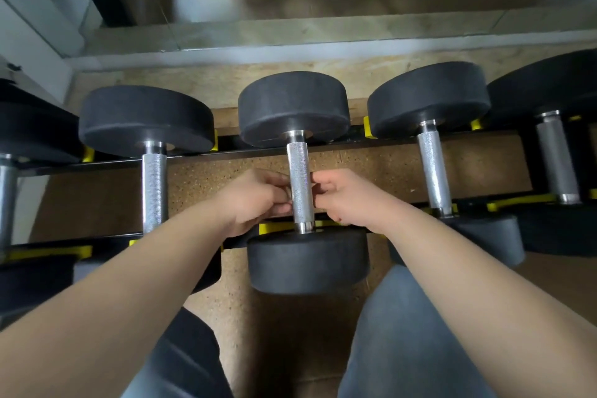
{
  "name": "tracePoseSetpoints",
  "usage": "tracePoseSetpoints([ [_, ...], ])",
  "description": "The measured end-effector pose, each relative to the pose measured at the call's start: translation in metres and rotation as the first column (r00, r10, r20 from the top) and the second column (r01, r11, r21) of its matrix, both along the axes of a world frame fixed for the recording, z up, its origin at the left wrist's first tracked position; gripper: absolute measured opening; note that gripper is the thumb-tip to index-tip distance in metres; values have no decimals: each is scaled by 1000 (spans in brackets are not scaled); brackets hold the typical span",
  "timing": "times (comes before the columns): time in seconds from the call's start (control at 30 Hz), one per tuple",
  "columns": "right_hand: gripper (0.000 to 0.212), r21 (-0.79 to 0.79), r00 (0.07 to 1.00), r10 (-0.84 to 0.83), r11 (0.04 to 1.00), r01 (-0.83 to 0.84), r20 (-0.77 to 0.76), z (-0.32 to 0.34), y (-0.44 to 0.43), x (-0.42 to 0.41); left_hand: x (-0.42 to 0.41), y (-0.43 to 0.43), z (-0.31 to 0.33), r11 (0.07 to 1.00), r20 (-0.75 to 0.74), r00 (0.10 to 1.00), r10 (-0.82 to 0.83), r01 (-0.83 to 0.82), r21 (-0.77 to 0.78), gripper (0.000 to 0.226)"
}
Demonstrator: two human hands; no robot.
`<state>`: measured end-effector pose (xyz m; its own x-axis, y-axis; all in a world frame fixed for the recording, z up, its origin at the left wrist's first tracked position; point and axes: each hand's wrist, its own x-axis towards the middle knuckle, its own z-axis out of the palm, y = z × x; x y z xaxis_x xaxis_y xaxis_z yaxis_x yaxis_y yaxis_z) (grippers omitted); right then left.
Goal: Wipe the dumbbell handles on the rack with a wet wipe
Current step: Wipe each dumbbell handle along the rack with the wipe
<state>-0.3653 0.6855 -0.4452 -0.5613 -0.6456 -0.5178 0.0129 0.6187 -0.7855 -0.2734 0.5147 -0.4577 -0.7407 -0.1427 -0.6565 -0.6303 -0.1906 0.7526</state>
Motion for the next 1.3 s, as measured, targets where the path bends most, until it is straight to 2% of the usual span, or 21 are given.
tracePoseSetpoints([
  [0.1,26,2,998,-50,999,50,28,-3,0,-1,4,5,0,998,19,999,29,-28,-56,25],
  [0.2,36,75,996,-79,994,76,32,0,0,-4,7,11,-2,991,18,994,111,-109,-76,18],
  [0.27,34,42,978,-152,988,147,141,6,-4,-4,8,14,-3,988,-21,990,139,-140,-72,15],
  [0.37,13,-23,914,-262,959,283,309,11,-6,-2,10,16,-1,981,-64,981,185,-189,-48,22],
  [0.4,10,-1,926,-237,969,248,293,10,-4,-3,11,15,0,983,-54,983,178,-180,-43,25],
  [0.47,12,120,971,-77,991,50,226,12,2,-4,14,15,3,992,-17,992,122,-123,-35,27],
  [0.53,9,260,982,81,958,-124,172,21,3,-6,16,17,5,998,9,998,64,-64,-24,29],
  [0.6,7,336,985,119,929,-155,124,32,-2,-10,15,18,8,997,15,999,52,-51,-53,31],
  [0.63,9,335,993,73,937,-99,91,35,-6,-11,15,19,9,996,13,998,63,-62,-71,32],
  [0.67,10,290,997,-28,957,7,67,36,-9,-13,15,19,12,994,10,997,75,-74,-83,32],
  [0.73,12,101,956,-285,956,277,75,39,-12,-17,15,18,17,993,1,996,90,-89,-79,27],
  [0.8,18,-77,923,-368,923,378,111,49,-10,-17,15,15,23,992,-25,994,106,-108,-61,23],
  [0.93,20,-229,969,-188,948,221,158,74,-17,-2,18,1,47,968,-135,961,243,-250,-32,16],
  [1.03,19,-238,985,-135,958,158,110,81,-37,10,28,-11,73,962,-216,937,274,-268,57,16],
  [1.1,18,-232,990,-128,963,138,59,83,-55,18,39,-26,83,952,-242,921,307,-301,60,16],
  [1.3,13,-243,997,-69,967,72,18,78,-115,53,85,-84,90,928,-301,912,278,-336,-160,16],
])
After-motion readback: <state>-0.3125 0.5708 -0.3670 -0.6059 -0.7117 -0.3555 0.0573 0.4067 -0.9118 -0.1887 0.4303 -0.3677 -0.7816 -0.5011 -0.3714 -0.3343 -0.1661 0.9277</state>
